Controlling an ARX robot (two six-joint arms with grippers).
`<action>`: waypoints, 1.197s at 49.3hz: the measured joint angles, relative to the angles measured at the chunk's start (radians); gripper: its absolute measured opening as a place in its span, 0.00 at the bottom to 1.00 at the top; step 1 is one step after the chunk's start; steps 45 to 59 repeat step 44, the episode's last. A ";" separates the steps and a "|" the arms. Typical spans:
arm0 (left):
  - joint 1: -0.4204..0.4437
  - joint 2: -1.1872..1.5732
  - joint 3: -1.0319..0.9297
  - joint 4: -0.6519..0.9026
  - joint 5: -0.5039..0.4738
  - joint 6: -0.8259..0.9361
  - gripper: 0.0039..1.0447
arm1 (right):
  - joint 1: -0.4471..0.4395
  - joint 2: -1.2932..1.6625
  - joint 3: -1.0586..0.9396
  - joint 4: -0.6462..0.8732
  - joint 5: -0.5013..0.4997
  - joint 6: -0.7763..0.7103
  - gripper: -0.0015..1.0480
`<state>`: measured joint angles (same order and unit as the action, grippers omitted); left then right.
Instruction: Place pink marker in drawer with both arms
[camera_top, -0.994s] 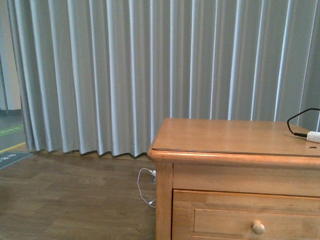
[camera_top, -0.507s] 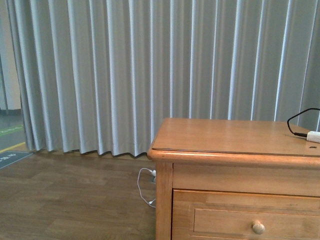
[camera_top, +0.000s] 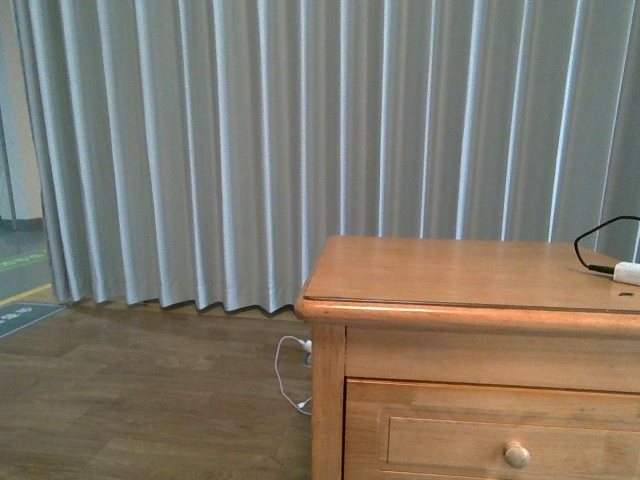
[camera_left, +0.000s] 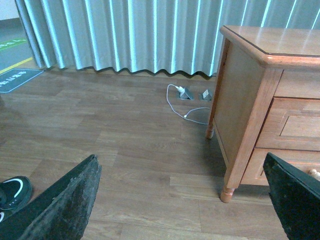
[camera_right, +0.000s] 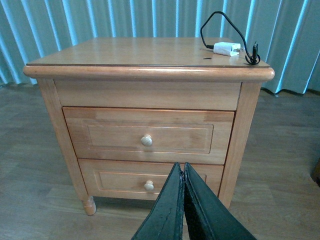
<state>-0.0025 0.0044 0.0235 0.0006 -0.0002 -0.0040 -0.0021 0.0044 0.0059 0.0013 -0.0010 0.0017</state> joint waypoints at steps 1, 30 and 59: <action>0.000 0.000 0.000 0.000 0.000 0.000 0.94 | 0.000 0.000 0.000 0.000 0.000 0.000 0.18; 0.000 0.000 0.000 0.000 0.000 0.000 0.94 | 0.000 0.000 0.000 0.000 0.000 0.000 0.91; 0.000 0.000 0.000 0.000 0.000 0.000 0.94 | 0.000 0.000 0.000 0.000 0.000 0.000 0.91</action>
